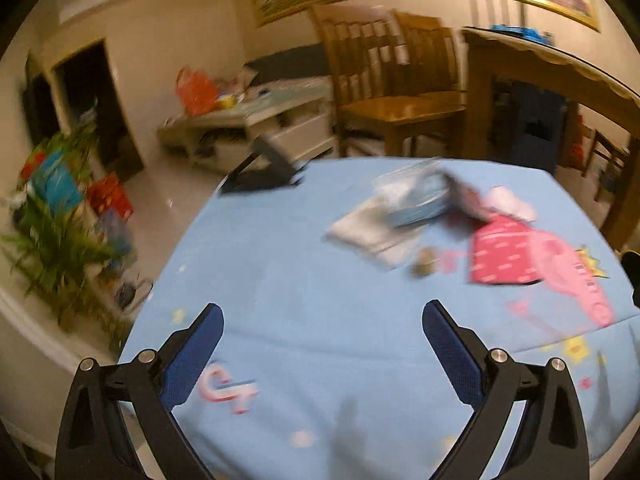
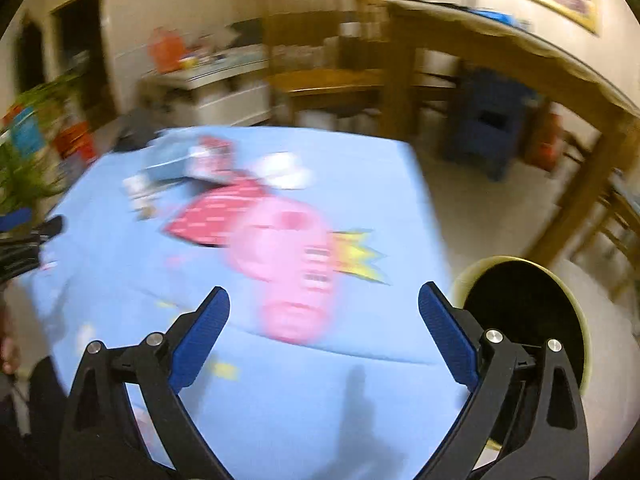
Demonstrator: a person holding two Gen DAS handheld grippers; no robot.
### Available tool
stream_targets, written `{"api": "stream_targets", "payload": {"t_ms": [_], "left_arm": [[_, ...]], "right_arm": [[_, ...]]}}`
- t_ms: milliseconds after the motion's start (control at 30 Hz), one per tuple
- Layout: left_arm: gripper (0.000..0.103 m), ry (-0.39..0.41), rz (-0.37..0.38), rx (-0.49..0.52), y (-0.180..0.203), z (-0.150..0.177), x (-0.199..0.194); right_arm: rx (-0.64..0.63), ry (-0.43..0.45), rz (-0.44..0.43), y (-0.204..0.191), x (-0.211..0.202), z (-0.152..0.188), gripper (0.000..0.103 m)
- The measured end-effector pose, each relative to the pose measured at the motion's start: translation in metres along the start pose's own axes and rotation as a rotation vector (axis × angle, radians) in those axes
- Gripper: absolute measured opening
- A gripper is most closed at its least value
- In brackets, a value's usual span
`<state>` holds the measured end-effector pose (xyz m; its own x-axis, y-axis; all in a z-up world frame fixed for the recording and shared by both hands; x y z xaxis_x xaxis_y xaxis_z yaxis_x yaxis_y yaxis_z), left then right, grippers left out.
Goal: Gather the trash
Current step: 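Grasp the red playing card with the right tool while the left tool grasps the blue mask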
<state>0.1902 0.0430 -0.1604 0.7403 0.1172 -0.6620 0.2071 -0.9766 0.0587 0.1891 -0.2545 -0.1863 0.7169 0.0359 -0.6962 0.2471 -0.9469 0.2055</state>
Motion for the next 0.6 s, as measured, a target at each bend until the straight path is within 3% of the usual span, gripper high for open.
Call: {"api": "stream_targets", "payload": {"t_ms": [167,367,567,600], "left_arm": [[0.096,-0.025,-0.016,-0.052,-0.050,0.004,0.014],[0.096,-0.072,0.019,-0.094,-0.070,0.020,0.027],[0.096,-0.071,0.126,-0.045,-0.067,0.010,0.033],[0.096,-0.068,0.142,-0.029,-0.063,0.005,0.035]], "right_arm": [[-0.079,0.004,-0.077,-0.061,0.036,-0.067,0.093],[-0.121,-0.049,-0.110,-0.071,0.116,-0.141,0.095],[0.007,-0.153,-0.242,-0.065,0.197,-0.158,0.095],[0.024,-0.174,-0.263,-0.064,0.205,-0.154,0.081]]}}
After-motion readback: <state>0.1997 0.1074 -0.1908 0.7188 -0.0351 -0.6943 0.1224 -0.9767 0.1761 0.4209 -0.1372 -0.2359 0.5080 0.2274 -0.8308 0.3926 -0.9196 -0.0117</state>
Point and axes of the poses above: each gripper's, at about its wrist camera, not at the fingertips, and x roughly the way its jaws point, y to its right, z to its underside, the point moved 9 cm from there along x, roughly the way its jaws point, and after that the axes turned 15 degrees about -x, right-handed, at the moved point
